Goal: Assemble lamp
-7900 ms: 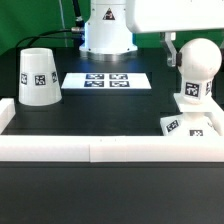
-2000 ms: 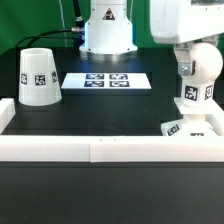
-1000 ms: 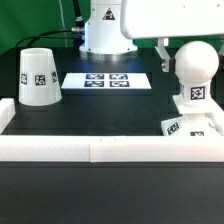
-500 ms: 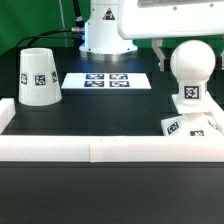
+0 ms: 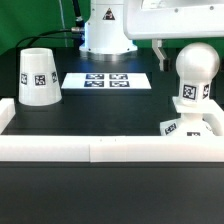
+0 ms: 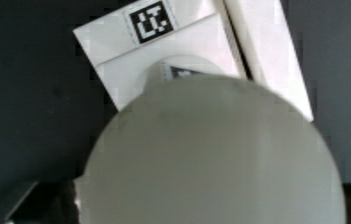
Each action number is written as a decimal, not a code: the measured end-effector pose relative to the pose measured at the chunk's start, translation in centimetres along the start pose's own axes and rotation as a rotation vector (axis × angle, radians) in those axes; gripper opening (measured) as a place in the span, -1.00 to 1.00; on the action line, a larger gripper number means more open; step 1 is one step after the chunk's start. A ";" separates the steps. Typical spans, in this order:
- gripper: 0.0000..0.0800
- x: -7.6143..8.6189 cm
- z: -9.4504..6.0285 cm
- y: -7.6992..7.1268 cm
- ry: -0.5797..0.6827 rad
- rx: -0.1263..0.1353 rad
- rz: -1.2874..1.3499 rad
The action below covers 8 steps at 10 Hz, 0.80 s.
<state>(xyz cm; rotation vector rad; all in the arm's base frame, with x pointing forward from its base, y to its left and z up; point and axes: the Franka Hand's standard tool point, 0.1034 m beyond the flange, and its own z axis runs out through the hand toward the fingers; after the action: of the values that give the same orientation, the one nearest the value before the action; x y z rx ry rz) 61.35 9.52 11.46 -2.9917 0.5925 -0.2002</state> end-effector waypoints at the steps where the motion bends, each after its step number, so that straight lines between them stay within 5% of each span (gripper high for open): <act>1: 0.74 -0.1 0.0 -0.1 -0.003 -0.002 -0.042; 8: 0.75 -0.6 0.0 -0.8 -0.011 0.002 -0.683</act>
Offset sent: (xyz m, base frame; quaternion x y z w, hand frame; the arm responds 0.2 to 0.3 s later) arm -0.0044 0.0131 0.0028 0.0064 -0.0182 -0.2470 0.9688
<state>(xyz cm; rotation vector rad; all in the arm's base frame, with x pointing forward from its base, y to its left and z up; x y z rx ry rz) 61.10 10.47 11.46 -3.0600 -0.4506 -0.2196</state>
